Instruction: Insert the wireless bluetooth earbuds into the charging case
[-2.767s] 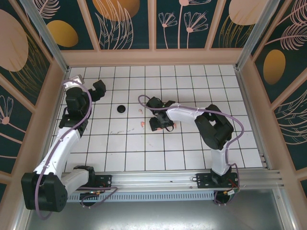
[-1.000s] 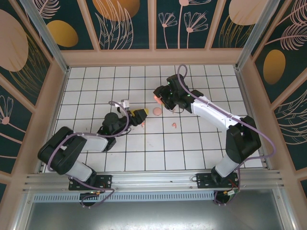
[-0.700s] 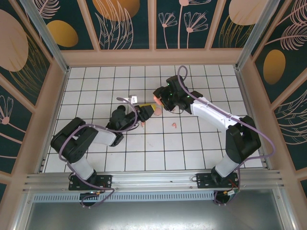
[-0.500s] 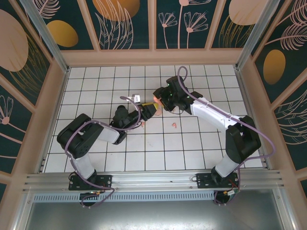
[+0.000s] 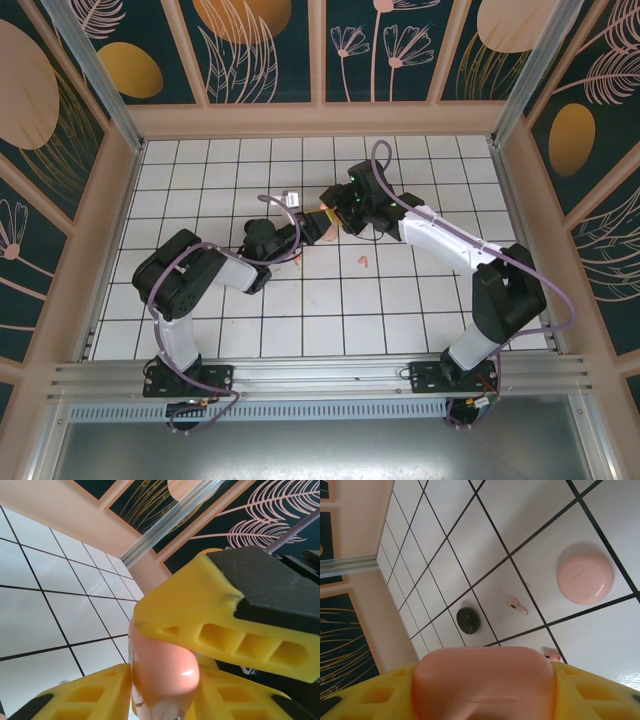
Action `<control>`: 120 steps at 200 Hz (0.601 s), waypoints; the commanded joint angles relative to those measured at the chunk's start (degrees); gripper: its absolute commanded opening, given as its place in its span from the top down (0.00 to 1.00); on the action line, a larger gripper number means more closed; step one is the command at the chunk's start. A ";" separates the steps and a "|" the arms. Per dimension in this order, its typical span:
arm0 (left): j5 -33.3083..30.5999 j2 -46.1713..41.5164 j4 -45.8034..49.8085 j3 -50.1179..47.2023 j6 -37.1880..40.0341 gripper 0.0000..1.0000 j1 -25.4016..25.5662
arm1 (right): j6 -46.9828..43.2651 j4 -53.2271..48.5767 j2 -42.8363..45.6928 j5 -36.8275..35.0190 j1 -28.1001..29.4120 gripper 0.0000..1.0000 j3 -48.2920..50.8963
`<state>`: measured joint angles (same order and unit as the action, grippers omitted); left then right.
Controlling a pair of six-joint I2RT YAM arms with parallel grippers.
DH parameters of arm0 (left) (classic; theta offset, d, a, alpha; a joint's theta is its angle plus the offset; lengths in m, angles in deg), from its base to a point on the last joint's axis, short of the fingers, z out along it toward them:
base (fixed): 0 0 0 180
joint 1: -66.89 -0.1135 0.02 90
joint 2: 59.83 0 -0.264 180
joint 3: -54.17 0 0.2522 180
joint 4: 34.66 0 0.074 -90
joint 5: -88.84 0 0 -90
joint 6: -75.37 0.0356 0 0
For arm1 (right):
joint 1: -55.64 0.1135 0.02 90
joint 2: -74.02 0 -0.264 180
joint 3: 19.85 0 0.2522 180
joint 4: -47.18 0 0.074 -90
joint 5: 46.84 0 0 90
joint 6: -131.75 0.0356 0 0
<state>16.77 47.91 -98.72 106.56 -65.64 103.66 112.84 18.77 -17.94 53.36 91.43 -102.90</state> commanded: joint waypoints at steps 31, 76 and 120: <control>1.31 0.64 -4.18 0.57 -0.54 0.74 0.41 | 0.26 2.17 2.17 0.70 0.22 0.59 1.25; 1.82 0.69 -4.34 0.90 -0.59 0.97 0.51 | 0.37 2.85 2.80 1.05 0.23 0.59 1.71; 1.79 0.42 -4.74 0.89 -1.24 1.00 0.64 | -0.66 3.61 4.30 0.96 -0.65 0.28 1.12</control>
<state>17.23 47.93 -99.40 106.58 -65.00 103.97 113.06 19.62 -17.00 52.70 91.32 -101.92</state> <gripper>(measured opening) 0.142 0.662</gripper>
